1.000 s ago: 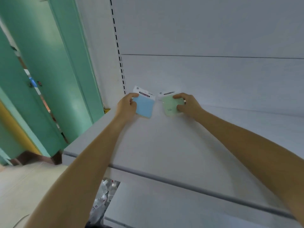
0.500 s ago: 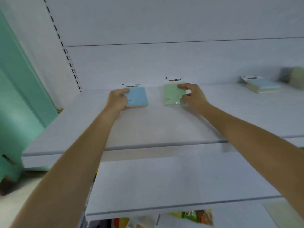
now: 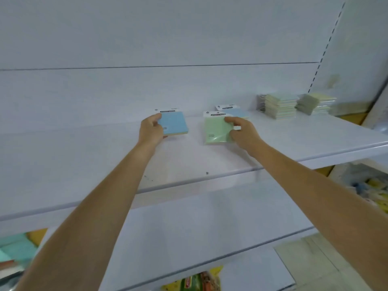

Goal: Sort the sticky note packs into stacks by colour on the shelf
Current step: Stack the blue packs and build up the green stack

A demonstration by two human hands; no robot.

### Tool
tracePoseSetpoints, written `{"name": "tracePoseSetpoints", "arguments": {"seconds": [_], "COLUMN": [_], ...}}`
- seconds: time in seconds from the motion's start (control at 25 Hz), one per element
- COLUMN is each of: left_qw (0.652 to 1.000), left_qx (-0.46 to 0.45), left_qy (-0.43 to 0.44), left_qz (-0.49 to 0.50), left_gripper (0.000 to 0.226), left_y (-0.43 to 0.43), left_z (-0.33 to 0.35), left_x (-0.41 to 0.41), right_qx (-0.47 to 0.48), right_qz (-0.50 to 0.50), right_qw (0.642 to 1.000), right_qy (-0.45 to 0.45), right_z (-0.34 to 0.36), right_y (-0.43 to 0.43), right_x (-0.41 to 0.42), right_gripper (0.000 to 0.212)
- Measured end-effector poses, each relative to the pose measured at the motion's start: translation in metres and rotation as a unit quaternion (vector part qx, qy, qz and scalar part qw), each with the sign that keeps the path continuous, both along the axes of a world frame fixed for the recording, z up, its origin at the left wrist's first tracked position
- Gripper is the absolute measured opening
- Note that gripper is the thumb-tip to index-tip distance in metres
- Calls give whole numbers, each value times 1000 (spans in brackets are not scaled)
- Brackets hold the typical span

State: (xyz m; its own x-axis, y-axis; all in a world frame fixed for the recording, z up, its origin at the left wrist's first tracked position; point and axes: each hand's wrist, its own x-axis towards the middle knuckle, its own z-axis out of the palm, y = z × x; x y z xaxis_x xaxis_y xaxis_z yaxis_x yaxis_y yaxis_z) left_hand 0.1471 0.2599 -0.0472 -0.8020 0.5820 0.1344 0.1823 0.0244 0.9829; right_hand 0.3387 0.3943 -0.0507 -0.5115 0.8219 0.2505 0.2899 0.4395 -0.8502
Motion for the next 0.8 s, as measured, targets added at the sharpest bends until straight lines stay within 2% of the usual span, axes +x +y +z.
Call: {"name": "tracePoseSetpoints", "arguments": {"seconds": [0.16,0.36,0.6,0.8], "left_qw": [1000,999,994,980], "left_qx": [12,-26,-57,-144], "left_qy": [1,16,92,135], "left_qz": [0,-19,-4,8], "left_gripper": [46,48,55,41], "left_y": [71,132,220,230], "left_z": [5,4,-17,9], "left_x": [56,94,51,89], "right_qx": [-16,-41,-33,18], "right_qz": [-33,-53,-47,-24], "right_qw": [999,997,997,997], "right_qy": [15,31,51,68], "right_z": [4,-1,2,30], "right_y": [62,113,165,208], "right_x": [69,115,108,88], "right_gripper": [52,51,50,50]}}
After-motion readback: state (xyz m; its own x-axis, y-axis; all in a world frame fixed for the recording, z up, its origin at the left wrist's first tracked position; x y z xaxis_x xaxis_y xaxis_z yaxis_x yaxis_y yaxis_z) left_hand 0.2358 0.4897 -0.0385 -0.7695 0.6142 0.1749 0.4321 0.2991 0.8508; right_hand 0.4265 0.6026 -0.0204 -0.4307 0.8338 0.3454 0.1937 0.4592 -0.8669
